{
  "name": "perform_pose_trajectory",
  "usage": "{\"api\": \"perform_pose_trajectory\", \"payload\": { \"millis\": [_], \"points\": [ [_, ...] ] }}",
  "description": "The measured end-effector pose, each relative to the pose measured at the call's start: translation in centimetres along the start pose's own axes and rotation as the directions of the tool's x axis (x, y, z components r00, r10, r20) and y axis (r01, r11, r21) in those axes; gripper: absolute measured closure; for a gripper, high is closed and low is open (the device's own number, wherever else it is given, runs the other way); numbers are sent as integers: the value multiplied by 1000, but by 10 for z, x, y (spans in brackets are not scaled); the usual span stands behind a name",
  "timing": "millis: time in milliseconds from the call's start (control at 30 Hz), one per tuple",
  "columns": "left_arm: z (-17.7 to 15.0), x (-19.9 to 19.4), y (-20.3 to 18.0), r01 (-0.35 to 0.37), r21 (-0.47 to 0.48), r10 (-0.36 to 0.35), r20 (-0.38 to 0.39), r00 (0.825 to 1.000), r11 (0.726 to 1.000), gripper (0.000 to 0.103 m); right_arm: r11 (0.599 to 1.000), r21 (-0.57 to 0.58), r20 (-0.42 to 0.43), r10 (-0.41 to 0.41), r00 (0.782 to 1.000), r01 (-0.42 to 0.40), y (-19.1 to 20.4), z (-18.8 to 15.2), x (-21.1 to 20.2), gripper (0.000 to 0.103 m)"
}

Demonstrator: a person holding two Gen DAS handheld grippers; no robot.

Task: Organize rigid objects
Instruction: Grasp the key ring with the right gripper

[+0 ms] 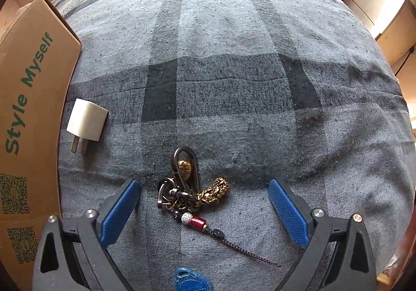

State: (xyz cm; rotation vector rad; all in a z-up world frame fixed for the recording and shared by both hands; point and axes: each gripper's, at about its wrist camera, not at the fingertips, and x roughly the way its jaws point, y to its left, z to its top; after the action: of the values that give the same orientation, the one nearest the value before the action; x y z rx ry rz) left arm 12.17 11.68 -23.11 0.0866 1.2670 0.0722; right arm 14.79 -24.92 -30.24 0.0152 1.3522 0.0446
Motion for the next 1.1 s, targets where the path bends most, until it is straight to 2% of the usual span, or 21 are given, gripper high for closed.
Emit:
{"api": "perform_pose_trajectory", "payload": {
  "millis": [67,167,200,233,267,533,1100],
  "points": [
    [0,0,0,-2,1,2,-1,1000,1000,87,1000,3,-3,-2,1000,2,-1,2,0,10],
    [0,0,-1,-4,0,4,0,1000,1000,87,1000,-13,1,-17,1000,17,-2,4,-5,27],
    [0,0,-1,-3,-1,3,-1,1000,1000,87,1000,-19,2,-14,1000,14,-2,4,-7,40],
    [0,0,-1,-1,-2,1,-1,1000,1000,87,1000,-21,7,-14,1000,14,-2,3,-10,60],
    [0,0,0,0,-5,0,-2,1000,1000,87,1000,-21,9,-23,1000,23,-3,2,-13,68],
    [0,0,1,-2,-2,2,-1,1000,1000,87,1000,2,29,9,1000,-9,-12,1,-35,70],
    [0,0,-2,-2,0,2,0,1000,1000,87,998,-64,68,16,998,-12,-5,-1,-89,70]
  ]
}}
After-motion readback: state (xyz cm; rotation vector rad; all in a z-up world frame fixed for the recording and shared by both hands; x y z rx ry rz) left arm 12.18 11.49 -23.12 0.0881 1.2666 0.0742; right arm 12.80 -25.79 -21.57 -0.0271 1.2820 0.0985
